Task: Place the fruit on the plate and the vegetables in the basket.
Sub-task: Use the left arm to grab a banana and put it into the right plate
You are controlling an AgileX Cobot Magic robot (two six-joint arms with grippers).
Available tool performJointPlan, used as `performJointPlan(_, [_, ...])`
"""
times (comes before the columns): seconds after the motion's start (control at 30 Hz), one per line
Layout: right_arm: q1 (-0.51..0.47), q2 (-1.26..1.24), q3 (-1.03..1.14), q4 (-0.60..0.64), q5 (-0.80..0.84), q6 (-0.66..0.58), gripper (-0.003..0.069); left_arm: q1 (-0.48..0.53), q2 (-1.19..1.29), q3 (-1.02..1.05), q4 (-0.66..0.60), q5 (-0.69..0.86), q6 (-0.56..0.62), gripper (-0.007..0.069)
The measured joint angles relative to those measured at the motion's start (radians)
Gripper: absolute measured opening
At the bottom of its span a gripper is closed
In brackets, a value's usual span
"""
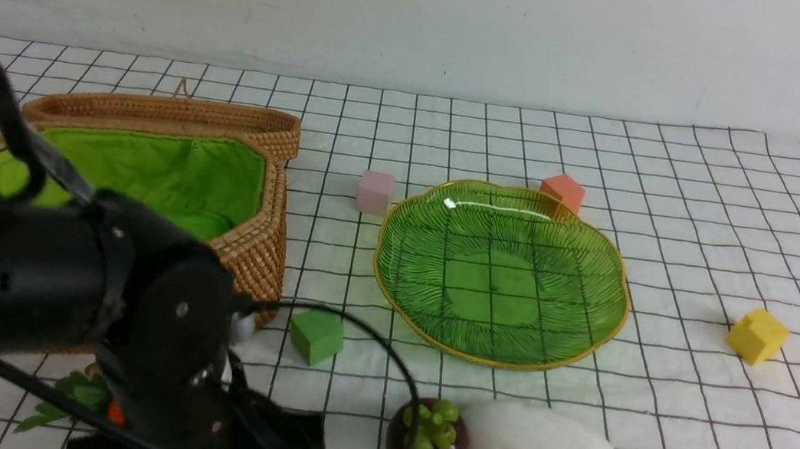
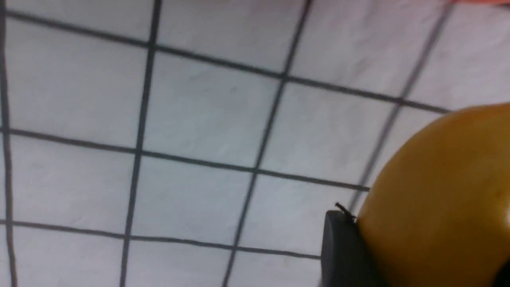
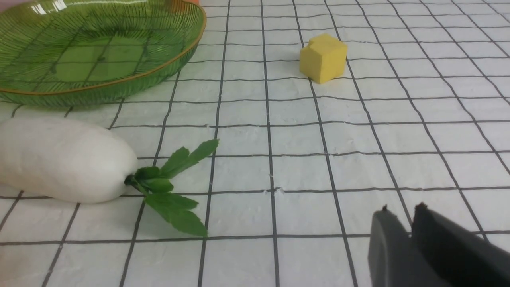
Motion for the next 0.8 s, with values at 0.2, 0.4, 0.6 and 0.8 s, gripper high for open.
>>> performJointPlan(0.2, [0.0, 0.0, 0.0, 0.0, 0.0, 0.0, 0.012, 0.0, -0.028, -0.349, 0.093, 0.063, 0.117, 0.0309])
performJointPlan(0.4, [0.0, 0.0, 0.0, 0.0, 0.0, 0.0, 0.0127, -0.001, 0.162, -0.736, 0.27, 0.096, 0.133, 0.0309])
performJointPlan(0.6, [0.0, 0.0, 0.0, 0.0, 0.0, 0.0, 0.0134, -0.001, 0.543, -1.187, 0.418, 0.175, 0.186, 0.0309])
performJointPlan(0.8, [0.0, 0.0, 0.0, 0.0, 0.0, 0.0, 0.0142, -0.001, 0.781, -1.362, 0.422, 0.169, 0.272, 0.0309])
